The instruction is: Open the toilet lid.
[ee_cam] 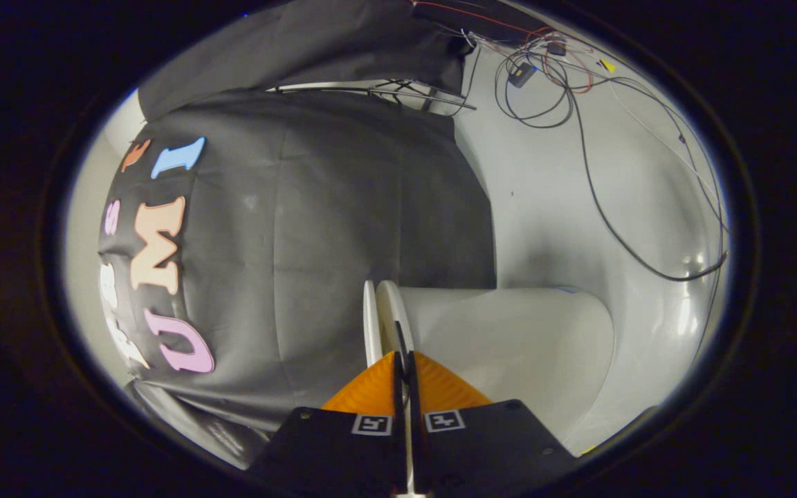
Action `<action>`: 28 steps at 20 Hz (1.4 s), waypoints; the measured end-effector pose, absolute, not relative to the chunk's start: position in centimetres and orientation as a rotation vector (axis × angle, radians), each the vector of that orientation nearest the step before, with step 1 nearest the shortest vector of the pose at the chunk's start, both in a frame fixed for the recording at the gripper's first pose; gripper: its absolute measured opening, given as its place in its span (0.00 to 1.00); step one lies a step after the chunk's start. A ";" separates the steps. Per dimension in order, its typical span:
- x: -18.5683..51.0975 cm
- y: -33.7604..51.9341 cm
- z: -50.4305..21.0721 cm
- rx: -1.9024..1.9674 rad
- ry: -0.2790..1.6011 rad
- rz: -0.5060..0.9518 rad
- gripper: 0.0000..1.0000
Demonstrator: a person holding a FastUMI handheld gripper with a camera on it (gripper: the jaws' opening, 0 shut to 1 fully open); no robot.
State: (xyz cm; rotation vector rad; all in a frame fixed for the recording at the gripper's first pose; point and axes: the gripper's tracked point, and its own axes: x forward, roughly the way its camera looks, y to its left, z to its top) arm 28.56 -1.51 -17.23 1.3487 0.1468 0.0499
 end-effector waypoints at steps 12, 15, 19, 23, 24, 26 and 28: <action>25.3 7.1 -2.3 0.641 0.025 0.010 0.01; 24.2 12.8 2.5 0.518 -0.032 0.026 0.01; 23.1 19.7 6.1 0.325 -0.050 0.010 0.03; 22.2 24.8 7.5 0.130 -0.043 0.022 0.03; 22.2 26.3 8.0 0.075 -0.039 0.031 0.03; 21.8 29.5 8.6 -0.045 -0.030 0.055 0.04; 21.7 32.7 8.6 -0.145 -0.025 0.083 0.04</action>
